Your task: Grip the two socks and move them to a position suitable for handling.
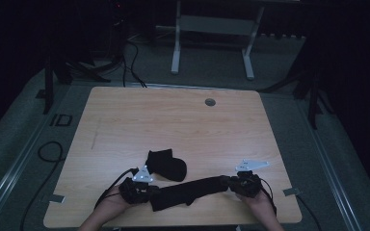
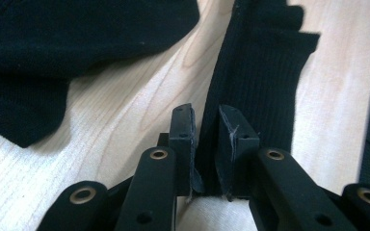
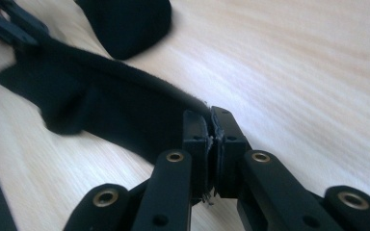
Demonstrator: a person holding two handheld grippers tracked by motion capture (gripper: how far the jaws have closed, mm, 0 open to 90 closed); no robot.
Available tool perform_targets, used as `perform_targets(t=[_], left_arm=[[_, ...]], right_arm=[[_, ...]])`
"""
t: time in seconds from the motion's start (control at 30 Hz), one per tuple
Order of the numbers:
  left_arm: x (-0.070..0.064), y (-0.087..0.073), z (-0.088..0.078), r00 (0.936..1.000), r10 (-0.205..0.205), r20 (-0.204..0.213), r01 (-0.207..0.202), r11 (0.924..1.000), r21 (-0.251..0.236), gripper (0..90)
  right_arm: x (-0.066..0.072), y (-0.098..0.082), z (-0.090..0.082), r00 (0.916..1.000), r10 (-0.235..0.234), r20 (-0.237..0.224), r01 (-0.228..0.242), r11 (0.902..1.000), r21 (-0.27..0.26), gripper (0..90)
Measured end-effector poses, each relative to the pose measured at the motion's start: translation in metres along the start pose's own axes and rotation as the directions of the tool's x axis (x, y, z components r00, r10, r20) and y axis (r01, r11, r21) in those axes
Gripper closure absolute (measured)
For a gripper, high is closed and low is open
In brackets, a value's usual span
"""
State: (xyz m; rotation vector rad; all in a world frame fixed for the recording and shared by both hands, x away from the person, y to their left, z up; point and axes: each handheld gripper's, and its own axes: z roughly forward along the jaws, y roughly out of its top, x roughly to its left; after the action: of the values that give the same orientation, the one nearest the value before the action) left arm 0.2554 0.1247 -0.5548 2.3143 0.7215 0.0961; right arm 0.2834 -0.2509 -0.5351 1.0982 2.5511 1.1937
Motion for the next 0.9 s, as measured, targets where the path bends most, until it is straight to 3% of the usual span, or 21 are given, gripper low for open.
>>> perform_targets(t=[0.07,0.1,0.13,0.17,0.23,0.27,0.33,0.43,0.53,0.57,0.67,0.9], left_arm=[[-0.003,-0.001,0.001,0.998,0.035,-0.052,-0.035,0.9994,-0.006,70.2],[-0.004,-0.001,0.001,0.9971,0.028,-0.071,-0.03,0.9995,-0.013,68.5],[-0.004,-0.001,0.0,0.9956,0.015,-0.092,-0.018,0.9996,-0.024,64.1],[-0.004,-0.001,-0.002,0.9947,0.014,-0.102,-0.017,0.9993,-0.032,60.1],[-0.004,-0.001,-0.01,0.992,-0.005,-0.126,-0.005,0.9968,-0.079,60.1],[-0.004,0.0,-0.015,0.9918,-0.017,-0.127,0.003,0.9937,-0.112,60.1],[-0.009,0.003,-0.022,0.9943,-0.018,-0.105,0.0,0.9871,-0.16,61.3],[-0.019,0.008,-0.022,0.9967,0.011,-0.081,-0.025,0.9844,-0.174,65.9],[-0.027,0.009,-0.013,0.9987,0.023,-0.046,-0.03,0.9878,-0.153,71.8],[-0.028,0.008,-0.01,0.9982,0.028,-0.053,-0.035,0.9891,-0.143,78.0],[-0.03,0.005,0.001,0.9975,0.038,-0.059,-0.044,0.9937,-0.103,85.9],[-0.03,0.0,0.012,0.9955,0.049,-0.081,-0.053,0.9974,-0.048,88.9]], right_arm=[[-0.003,-0.004,0.003,0.9999,0.003,0.01,-0.003,0.9996,0.027,85.0],[-0.004,-0.005,0.004,0.9995,-0.005,0.031,0.003,0.9993,0.037,83.8],[-0.005,-0.006,0.004,0.9985,-0.002,0.054,-0.001,0.999,0.046,79.2],[-0.008,-0.007,0.003,0.9967,0.009,0.081,-0.012,0.9993,0.035,68.5],[-0.011,-0.005,-0.001,0.9947,0.013,0.102,-0.014,0.9999,0.01,55.7],[-0.011,-0.004,-0.003,0.9909,0.009,0.134,-0.008,0.9999,-0.007,54.5],[-0.008,-0.001,-0.009,0.9914,-0.014,0.13,0.02,0.9988,-0.045,55.0],[0.001,0.004,-0.01,0.9891,-0.072,0.129,0.083,0.9931,-0.082,63.9],[0.007,0.006,-0.008,0.9856,-0.109,0.129,0.122,0.9882,-0.093,84.7],[0.008,0.006,-0.007,0.9849,-0.12,0.124,0.131,0.9882,-0.079,89.6],[0.006,0.006,-0.001,0.9837,-0.14,0.112,0.146,0.9883,-0.045,89.8],[-0.003,0.0,0.008,0.9792,-0.151,0.136,0.153,0.9882,-0.008,89.8]])
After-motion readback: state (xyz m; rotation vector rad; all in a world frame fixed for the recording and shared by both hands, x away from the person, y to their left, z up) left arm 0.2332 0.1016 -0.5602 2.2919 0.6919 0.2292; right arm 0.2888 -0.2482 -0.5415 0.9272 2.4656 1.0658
